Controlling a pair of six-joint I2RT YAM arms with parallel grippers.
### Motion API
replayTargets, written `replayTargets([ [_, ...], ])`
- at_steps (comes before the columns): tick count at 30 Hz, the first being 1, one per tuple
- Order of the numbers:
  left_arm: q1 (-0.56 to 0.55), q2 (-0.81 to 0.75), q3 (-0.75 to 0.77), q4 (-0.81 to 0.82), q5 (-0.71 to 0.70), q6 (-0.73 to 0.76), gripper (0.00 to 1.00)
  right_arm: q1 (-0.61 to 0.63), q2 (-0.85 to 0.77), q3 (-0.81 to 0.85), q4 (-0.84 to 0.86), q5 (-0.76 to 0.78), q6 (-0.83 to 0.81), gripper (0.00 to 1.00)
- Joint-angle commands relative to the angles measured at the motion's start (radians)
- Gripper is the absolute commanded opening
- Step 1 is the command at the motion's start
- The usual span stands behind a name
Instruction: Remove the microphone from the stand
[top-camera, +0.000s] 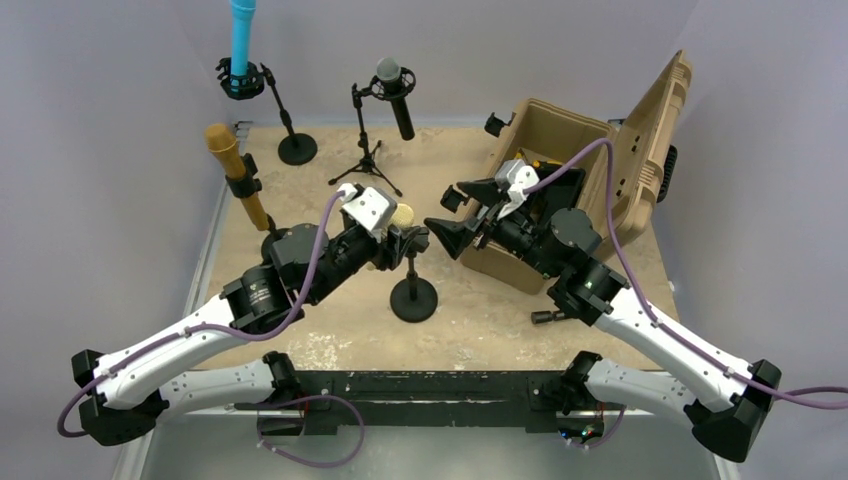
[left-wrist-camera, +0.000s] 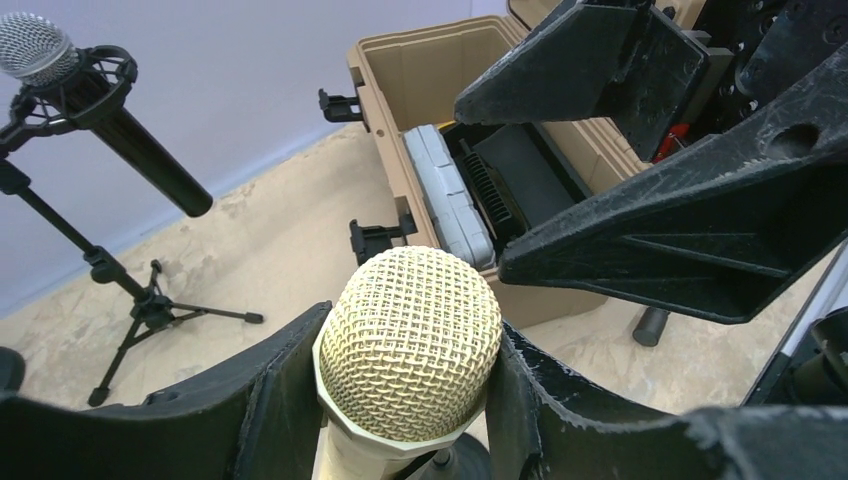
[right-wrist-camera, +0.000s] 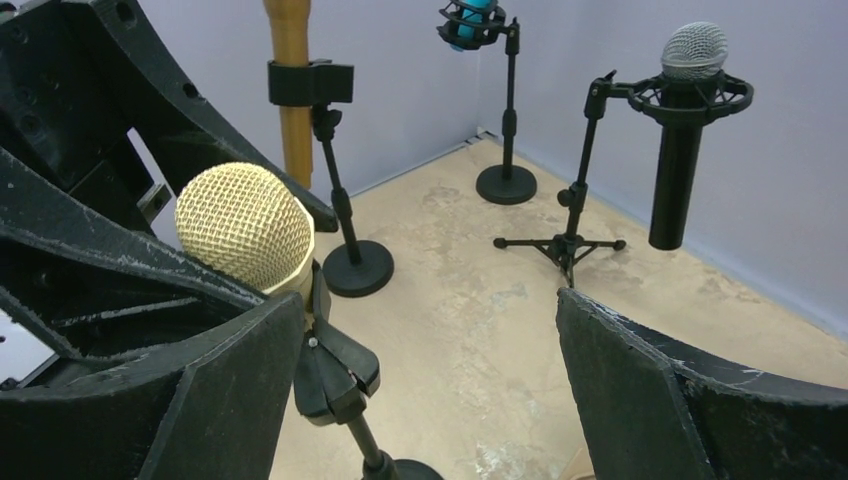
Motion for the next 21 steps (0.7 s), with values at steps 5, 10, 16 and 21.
replayTargets([
  [5,0.005,-0.104,0.026,-0.015,-0.063,0.075,0.12,0.016,0.044,-0.038,0.102,-0.19,-0.021,0.91],
  [10,0.01,-0.153,0.016,-0.043,-0.095,0.052,0.06,0.074,0.089,-0.043,0.154,-0.188,-0.04,0.89],
  [16,0.023,-0.196,-0.007,-0.052,-0.126,0.035,0.0,0.125,0.142,-0.058,0.276,-0.279,-0.054,0.9],
  [21,0.04,-0.219,-0.034,-0.056,-0.118,0.016,0.0,0.177,0.211,-0.054,0.37,-0.24,-0.121,0.9],
])
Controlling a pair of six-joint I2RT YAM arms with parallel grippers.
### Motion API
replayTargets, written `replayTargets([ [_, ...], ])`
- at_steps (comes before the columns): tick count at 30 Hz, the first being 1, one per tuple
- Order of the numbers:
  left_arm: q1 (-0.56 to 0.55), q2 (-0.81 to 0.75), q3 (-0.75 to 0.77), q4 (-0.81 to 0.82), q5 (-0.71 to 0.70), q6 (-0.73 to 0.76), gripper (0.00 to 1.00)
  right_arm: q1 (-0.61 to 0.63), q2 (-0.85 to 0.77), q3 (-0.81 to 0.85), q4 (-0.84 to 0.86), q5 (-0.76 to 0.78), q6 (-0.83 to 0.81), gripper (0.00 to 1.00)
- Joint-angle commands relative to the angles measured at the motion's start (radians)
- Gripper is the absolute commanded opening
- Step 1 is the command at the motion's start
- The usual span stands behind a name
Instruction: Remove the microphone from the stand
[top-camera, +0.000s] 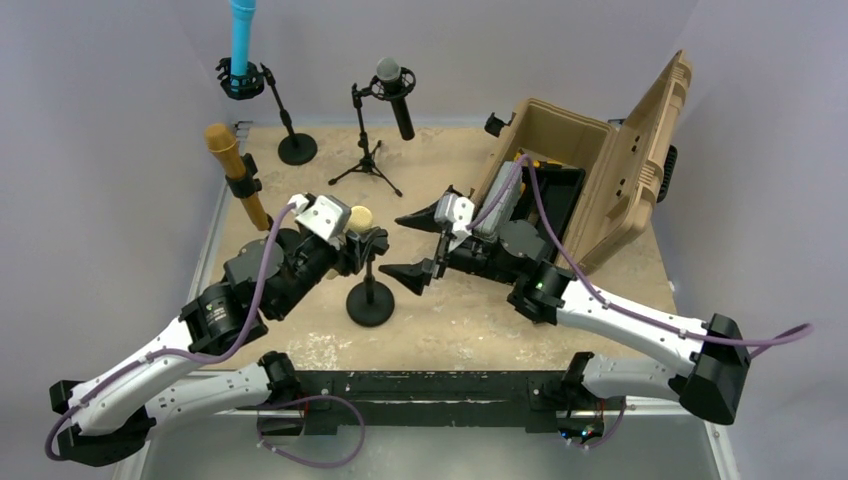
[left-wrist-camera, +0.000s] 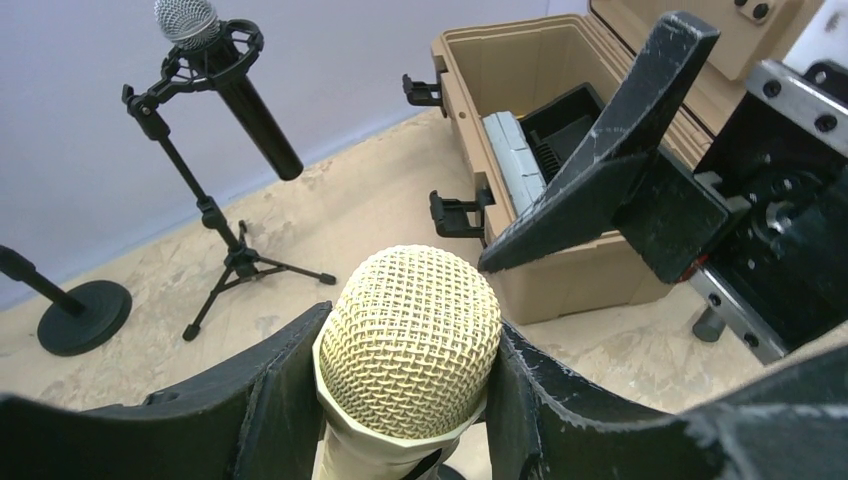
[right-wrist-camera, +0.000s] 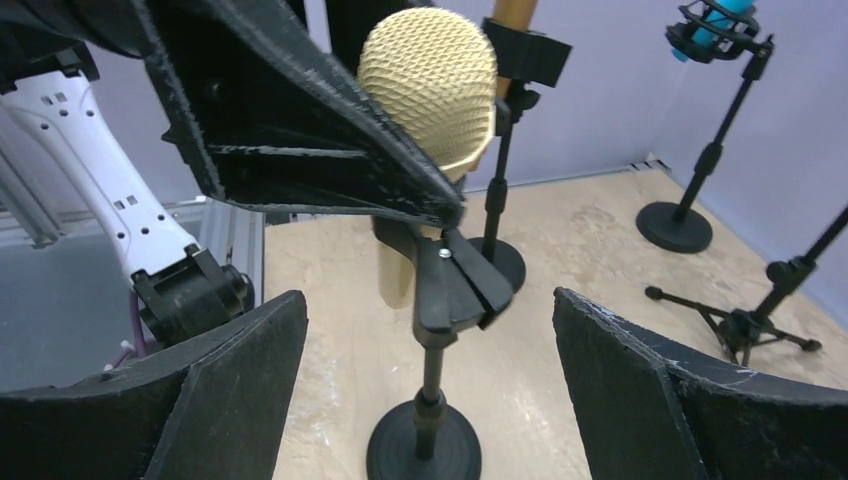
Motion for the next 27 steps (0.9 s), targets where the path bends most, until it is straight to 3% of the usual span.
replayTargets([
  [1,0.017,-0.036,-0.013,0.089,-0.014,-0.033,0.0,0.033,0.04,0.0,0.155,-0.009,-0.087,0.9],
  [10,0.029,-0.09,-0.062,0.079,-0.006,-0.072,0.0,0.034,0.099,-0.01,0.242,-0.023,-0.164,0.89],
  [14,0.034,-0.094,-0.068,0.077,0.005,-0.073,0.0,0.033,0.134,0.007,0.242,-0.109,-0.176,0.88],
  [27,0.046,-0.103,-0.073,0.08,0.013,-0.085,0.0,0.036,0.214,0.059,0.258,-0.159,-0.165,0.73],
])
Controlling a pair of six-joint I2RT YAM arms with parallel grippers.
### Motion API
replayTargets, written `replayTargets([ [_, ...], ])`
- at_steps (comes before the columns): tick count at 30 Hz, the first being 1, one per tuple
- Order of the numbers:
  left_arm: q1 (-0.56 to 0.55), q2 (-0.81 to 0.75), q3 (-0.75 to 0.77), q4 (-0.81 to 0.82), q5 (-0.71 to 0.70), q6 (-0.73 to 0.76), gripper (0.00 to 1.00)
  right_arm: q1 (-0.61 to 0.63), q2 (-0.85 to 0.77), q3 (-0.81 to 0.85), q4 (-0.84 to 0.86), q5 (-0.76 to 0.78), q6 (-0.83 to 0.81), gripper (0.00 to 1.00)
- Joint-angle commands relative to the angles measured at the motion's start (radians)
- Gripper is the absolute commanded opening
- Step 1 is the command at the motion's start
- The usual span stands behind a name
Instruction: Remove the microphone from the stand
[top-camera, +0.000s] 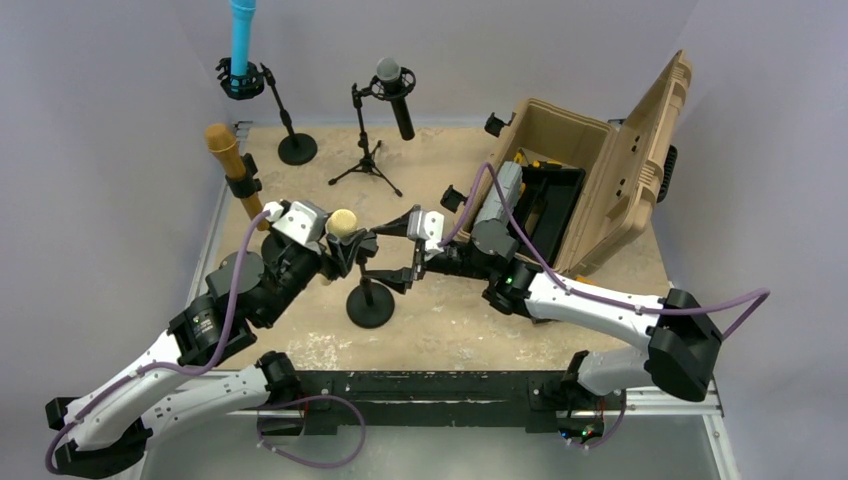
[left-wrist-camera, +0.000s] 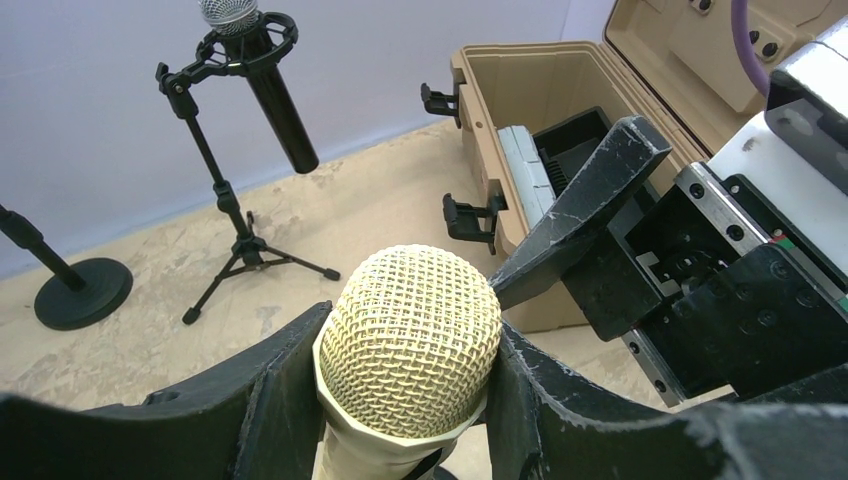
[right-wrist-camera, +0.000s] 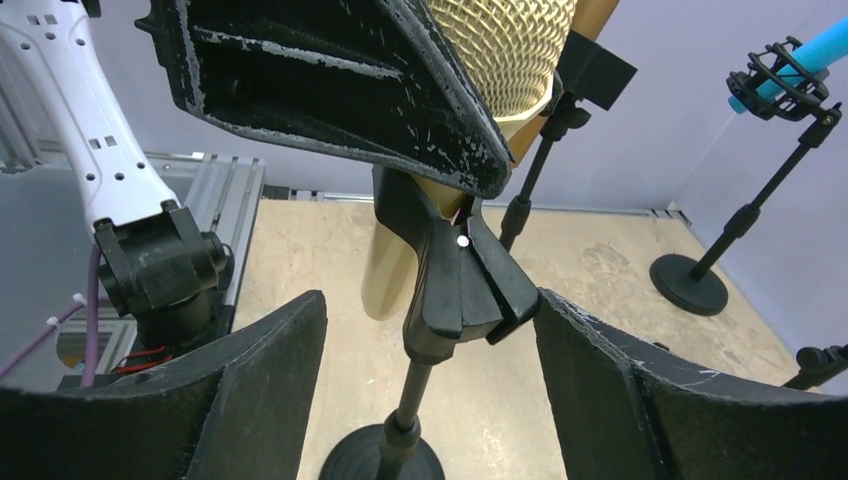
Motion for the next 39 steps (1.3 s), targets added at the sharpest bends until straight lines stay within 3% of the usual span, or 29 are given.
replayTargets([
  [1,0.01,-0.005,0.004,0.069,0.021,-0.031,0.0,0.005,0.027,0.066,0.055,-0.038,-0.012,0.72],
  [6,0.012,0.0,0.007,0.066,0.028,-0.038,0.0,0.005,0.03,0.077,0.064,-0.038,-0.017,0.7],
  [8,0.012,0.0,0.007,0.064,0.03,-0.041,0.0,0.005,0.029,0.077,0.069,-0.026,-0.012,0.64],
  [10,0.013,0.003,0.008,0.064,0.032,-0.041,0.0,0.005,0.034,0.082,0.067,-0.006,-0.009,0.48],
  [11,0.013,0.003,0.01,0.063,0.031,-0.041,0.0,0.005,0.038,0.084,0.064,-0.004,-0.011,0.32],
  [12,0.013,0.005,0.011,0.061,0.032,-0.041,0.0,0.007,0.041,0.084,0.059,0.006,-0.017,0.05],
  [13,0.012,0.006,0.014,0.06,0.033,-0.041,0.0,0.008,0.04,0.074,0.074,0.043,-0.006,0.0],
  [27,0.015,0.006,0.051,0.027,0.024,-0.028,0.0,0.011,0.04,0.045,0.081,0.106,0.0,0.0],
  [39,0.015,-0.073,0.13,-0.121,-0.05,0.055,0.0,0.01,0.007,0.017,0.073,0.173,-0.004,0.0],
])
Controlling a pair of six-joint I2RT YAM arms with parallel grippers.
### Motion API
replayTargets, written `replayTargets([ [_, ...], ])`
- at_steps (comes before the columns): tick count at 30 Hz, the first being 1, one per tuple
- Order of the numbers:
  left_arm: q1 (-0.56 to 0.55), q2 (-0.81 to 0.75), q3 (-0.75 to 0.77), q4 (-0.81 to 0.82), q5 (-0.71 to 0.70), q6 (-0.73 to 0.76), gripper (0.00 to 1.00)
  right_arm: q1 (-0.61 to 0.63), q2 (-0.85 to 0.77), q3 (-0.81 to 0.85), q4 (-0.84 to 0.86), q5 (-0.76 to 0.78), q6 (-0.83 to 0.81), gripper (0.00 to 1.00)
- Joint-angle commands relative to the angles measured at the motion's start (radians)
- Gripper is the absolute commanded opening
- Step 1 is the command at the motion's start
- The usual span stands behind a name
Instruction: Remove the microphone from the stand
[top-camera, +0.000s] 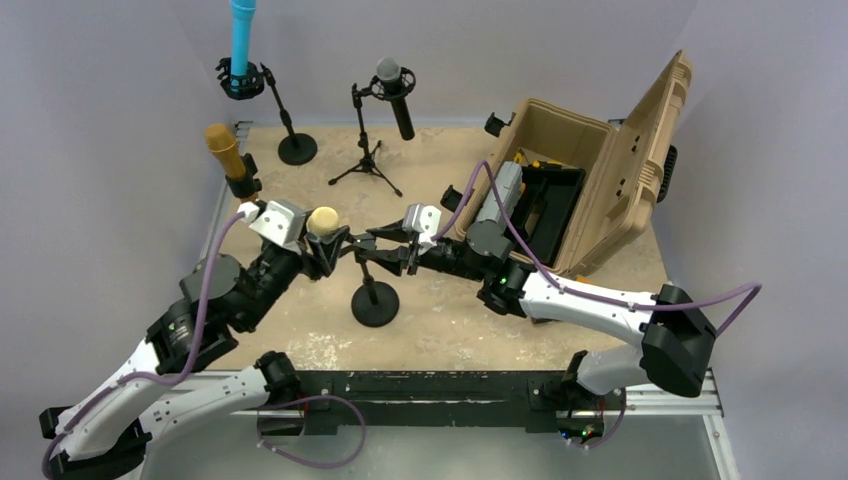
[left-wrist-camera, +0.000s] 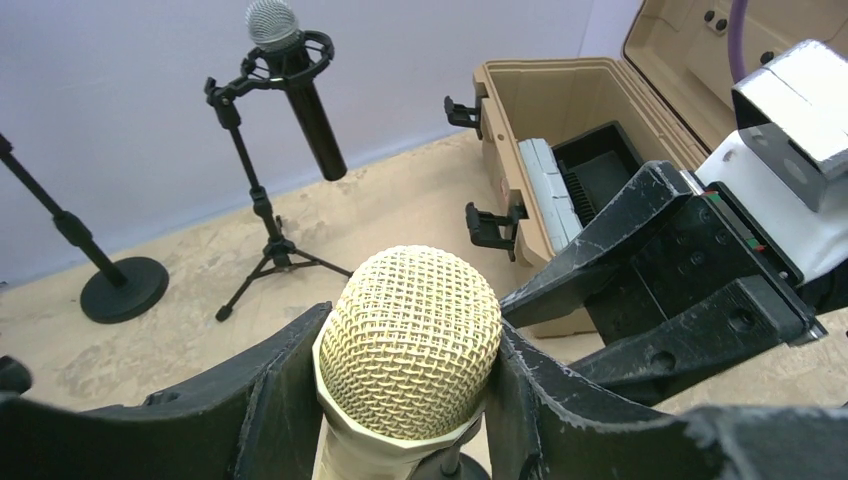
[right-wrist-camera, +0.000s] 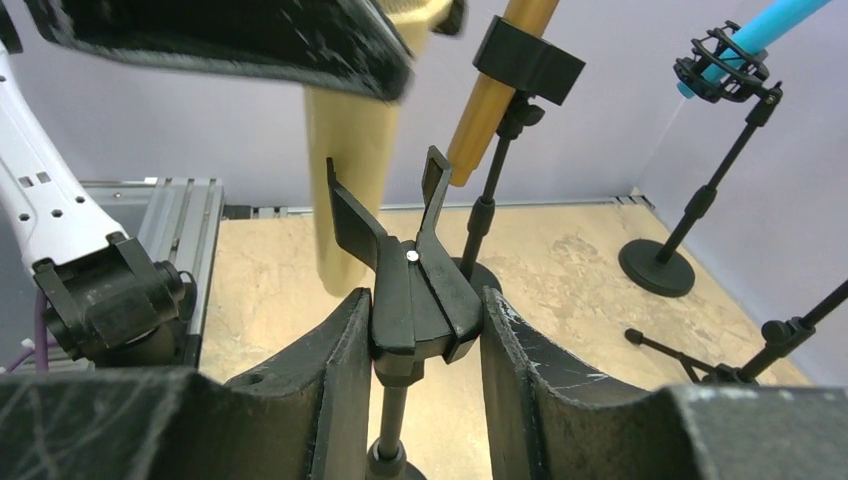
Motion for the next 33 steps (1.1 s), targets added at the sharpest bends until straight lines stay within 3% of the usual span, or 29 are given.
replayTargets([
  [1,0.0,-0.054,0.077,-0.071,-0.04,0.058,0.0,-0.001,-0.042,-0.015,0.041,0.065,-0.019,0.0],
  [6,0.0,-0.09,0.088,-0.216,-0.232,0.045,0.0,-0.001,-0.057,-0.024,0.032,0.076,-0.024,0.0],
  [9,0.003,-0.069,0.072,-0.295,-0.419,-0.044,0.0,-0.002,-0.077,-0.043,0.044,0.089,-0.024,0.0],
  [11,0.03,-0.025,0.069,-0.366,-0.47,-0.112,0.0,-0.001,-0.095,-0.061,0.059,0.098,-0.02,0.0],
  [15,0.239,0.042,0.048,-0.433,-0.301,-0.255,0.0,-0.001,-0.137,-0.081,0.045,0.13,-0.016,0.0],
  [18,0.418,0.073,-0.009,-0.37,-0.01,-0.321,0.0,-0.001,-0.198,-0.103,0.021,0.168,-0.022,0.0],
  [23,0.478,0.256,-0.034,-0.349,0.107,-0.416,0.0,-0.001,-0.295,-0.149,0.039,0.168,0.005,0.0],
  [33,0.488,0.56,-0.087,-0.256,-0.078,-0.641,0.0,-0.001,-0.303,-0.157,0.031,0.161,0.004,0.0],
])
